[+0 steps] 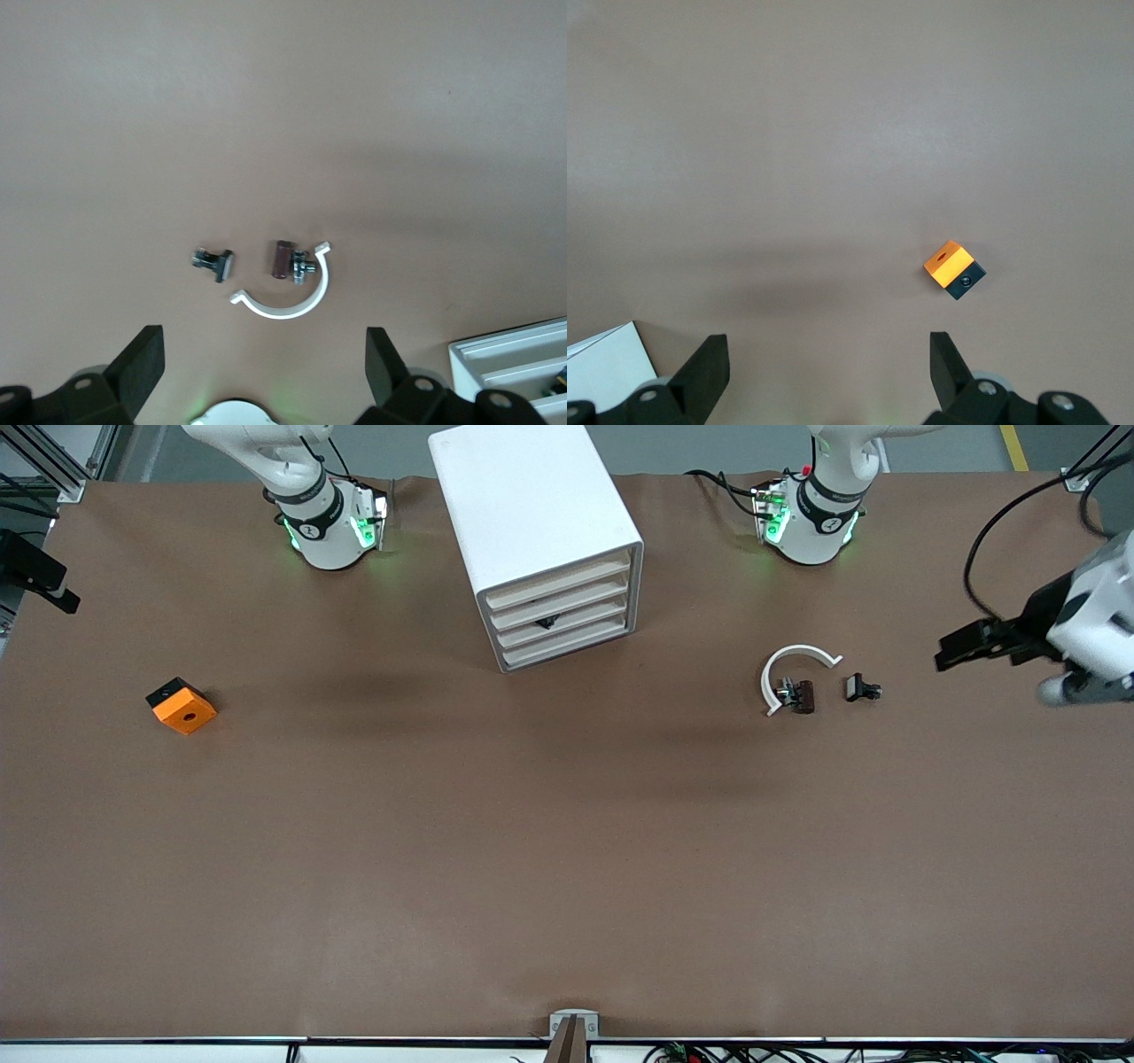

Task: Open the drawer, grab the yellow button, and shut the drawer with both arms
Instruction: 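Move the left gripper toward the white drawer cabinet, then grasp the drawer front of the white cabinet with the left gripper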

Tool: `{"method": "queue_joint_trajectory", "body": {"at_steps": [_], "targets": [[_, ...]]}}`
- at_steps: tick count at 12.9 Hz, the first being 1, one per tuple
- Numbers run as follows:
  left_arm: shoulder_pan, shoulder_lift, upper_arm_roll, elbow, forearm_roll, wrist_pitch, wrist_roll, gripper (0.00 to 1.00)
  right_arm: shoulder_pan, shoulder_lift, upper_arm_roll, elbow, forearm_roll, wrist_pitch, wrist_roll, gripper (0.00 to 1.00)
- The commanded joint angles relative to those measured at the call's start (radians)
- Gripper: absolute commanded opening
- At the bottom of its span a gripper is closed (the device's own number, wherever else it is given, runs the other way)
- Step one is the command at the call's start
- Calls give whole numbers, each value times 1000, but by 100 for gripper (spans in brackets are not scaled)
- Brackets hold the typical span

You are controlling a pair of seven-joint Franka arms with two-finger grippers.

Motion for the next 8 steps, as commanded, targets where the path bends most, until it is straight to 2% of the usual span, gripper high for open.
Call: {"method": "queue_joint_trajectory", "body": {"at_steps": [1, 8], "targets": [[-68, 65, -18, 30, -11, -6, -165, 100, 0, -12, 3, -12, -10, 9, 0, 100], [-236, 205, -23, 39, -74, -6, -618, 100, 0, -10, 3, -5, -9, 5, -2, 100]]}}
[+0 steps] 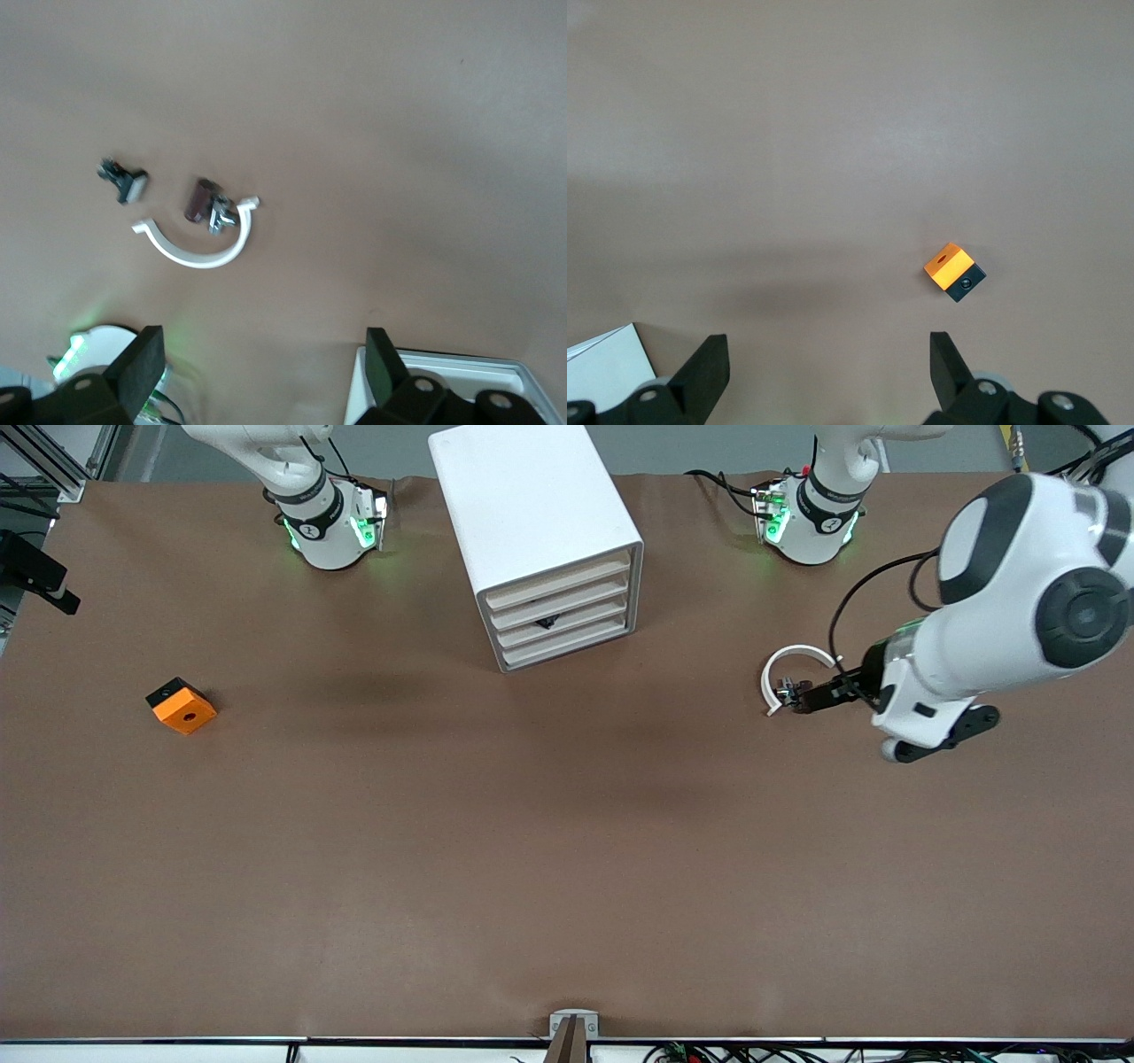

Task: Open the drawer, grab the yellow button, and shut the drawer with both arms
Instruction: 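Grasp the drawer front of the white cabinet with the left gripper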

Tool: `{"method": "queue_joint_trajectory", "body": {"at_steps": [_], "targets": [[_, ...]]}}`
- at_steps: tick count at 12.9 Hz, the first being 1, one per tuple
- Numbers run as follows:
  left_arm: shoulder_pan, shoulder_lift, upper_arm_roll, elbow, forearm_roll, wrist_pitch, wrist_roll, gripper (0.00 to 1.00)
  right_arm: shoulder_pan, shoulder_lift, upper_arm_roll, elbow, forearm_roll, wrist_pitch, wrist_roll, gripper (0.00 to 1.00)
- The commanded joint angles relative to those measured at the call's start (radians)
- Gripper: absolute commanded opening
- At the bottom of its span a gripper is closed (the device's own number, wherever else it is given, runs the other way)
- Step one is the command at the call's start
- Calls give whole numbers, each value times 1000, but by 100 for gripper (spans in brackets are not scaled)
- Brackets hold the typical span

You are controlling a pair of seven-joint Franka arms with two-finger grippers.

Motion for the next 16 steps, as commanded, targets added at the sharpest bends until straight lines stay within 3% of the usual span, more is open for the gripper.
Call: {"method": "queue_joint_trajectory", "body": {"at_steps": [1, 5, 16], "targets": [[-71, 82, 0, 40, -33, -8, -162, 100, -2, -10, 2, -6, -9, -2, -2, 100], [-155, 202, 0, 96, -142, -8, -421, 100, -2, -12, 2, -8, -7, -4, -2, 100], [-261, 374, 0, 102, -432, -10, -1271, 100, -2, -12, 2, -11, -7, -7, -2, 100]]}}
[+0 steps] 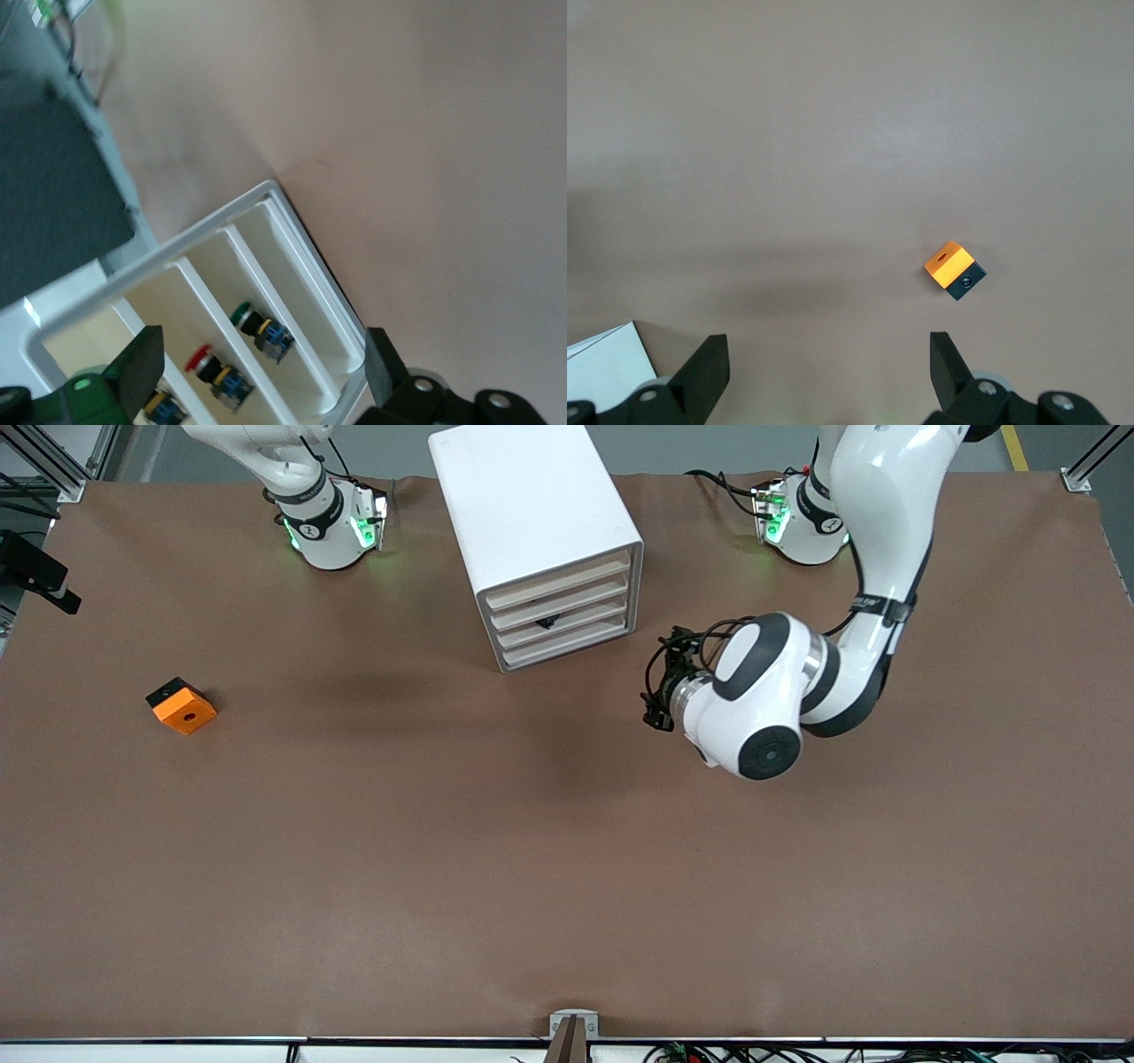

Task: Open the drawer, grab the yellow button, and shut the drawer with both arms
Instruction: 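Grasp the drawer front of the white cabinet with the left gripper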

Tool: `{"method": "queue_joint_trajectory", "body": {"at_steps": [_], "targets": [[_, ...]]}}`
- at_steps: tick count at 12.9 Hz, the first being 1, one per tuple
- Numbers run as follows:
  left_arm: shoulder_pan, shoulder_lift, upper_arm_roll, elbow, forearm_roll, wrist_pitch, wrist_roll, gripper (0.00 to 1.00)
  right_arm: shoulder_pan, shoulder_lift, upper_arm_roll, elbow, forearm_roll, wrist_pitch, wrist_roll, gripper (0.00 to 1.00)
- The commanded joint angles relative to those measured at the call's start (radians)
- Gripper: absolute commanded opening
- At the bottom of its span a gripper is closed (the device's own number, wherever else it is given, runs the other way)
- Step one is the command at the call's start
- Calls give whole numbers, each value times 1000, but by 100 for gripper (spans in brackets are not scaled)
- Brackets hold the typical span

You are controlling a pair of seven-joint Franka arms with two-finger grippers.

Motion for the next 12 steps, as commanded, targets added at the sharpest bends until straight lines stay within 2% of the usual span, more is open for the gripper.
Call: {"method": "queue_joint_trajectory", "body": {"at_steps": [1, 3, 8, 12], "targets": [[-26, 42, 4, 26, -100, -13, -134, 100, -3, -12, 2, -9, -7, -2, -2, 100], [-17, 90, 4, 25, -267, -18, -162, 100, -3, -12, 2, -9, -7, -2, -2, 100], [-32, 147, 4, 25, -337, -21, -263, 100, -2, -12, 2, -9, -7, -5, -2, 100], [-71, 156, 4, 23, -396, -54, -332, 100, -2, -12, 2, -9, -7, -5, -2, 100]]}}
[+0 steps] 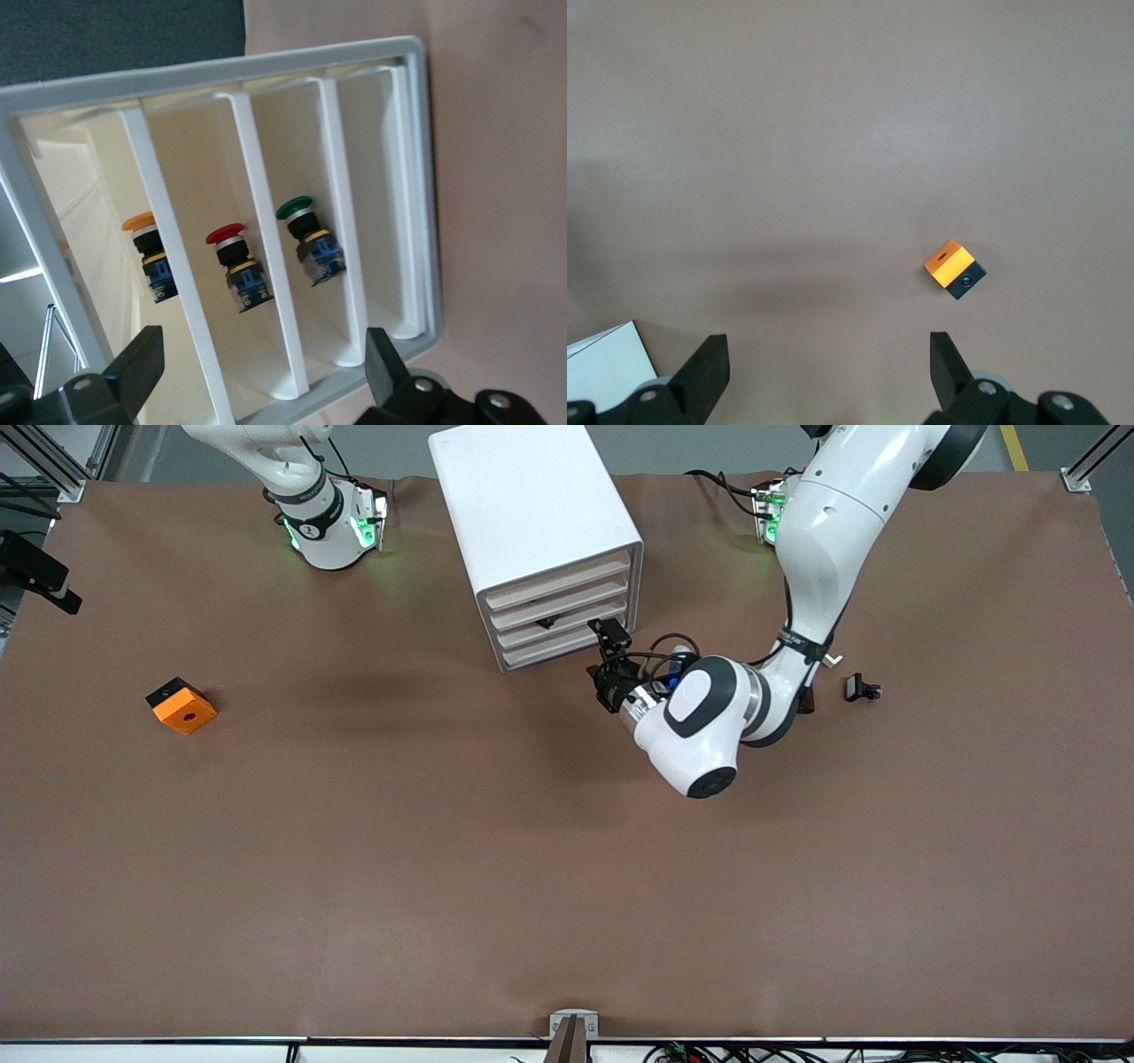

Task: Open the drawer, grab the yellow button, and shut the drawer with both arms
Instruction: 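Grasp the drawer front of the white cabinet with the left gripper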

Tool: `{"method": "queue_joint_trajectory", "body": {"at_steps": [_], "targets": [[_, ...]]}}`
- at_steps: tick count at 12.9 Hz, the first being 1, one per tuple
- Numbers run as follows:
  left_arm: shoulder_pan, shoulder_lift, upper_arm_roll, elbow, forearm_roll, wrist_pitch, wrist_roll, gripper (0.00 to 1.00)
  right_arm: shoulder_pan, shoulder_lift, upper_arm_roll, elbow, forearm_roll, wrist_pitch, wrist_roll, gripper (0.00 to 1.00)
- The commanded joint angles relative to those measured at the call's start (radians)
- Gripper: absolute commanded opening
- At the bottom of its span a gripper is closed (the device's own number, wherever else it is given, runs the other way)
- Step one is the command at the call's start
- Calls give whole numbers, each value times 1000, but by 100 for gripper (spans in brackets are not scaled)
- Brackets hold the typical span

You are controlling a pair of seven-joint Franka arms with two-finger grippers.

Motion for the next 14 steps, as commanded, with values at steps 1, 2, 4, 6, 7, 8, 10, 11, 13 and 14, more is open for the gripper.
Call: {"method": "queue_joint_trajectory", "body": {"at_steps": [1, 2, 4, 6, 7, 8, 10, 11, 13, 14], "targets": [[-5, 17, 4, 18, -60, -58, -32, 100, -2, -12, 2, -8, -7, -4, -2, 100], [-8, 25, 4, 18, -65, -74, -32, 100, -2, -12, 2, -8, -7, -5, -2, 100], [-33, 34, 4, 18, -78, -86, -41, 100, -3, -12, 2, -8, -7, -4, -2, 100], [-59, 55, 4, 18, -101, -91, -94, 95, -3, -12, 2, -8, -7, -5, -2, 100], [-76, 61, 4, 17, -106, -91, -114, 93, -3, -12, 2, -8, -7, -5, -2, 100], [-88, 66, 4, 17, -106, -91, -136, 86, -5, -12, 2, -8, -7, -5, -2, 100], [-91, 68, 4, 17, -108, -103, -176, 85, -5, -12, 2, -8, -7, -7, -2, 100], [-91, 68, 4, 17, -108, -115, -179, 84, -5, -12, 2, -8, -7, -7, -2, 100], [-90, 68, 4, 20, -109, -140, -199, 76, -5, -12, 2, -8, -7, -9, -2, 100], [-88, 66, 4, 20, -109, -140, -200, 76, -6, -12, 1, -8, -7, -9, -2, 100]]}}
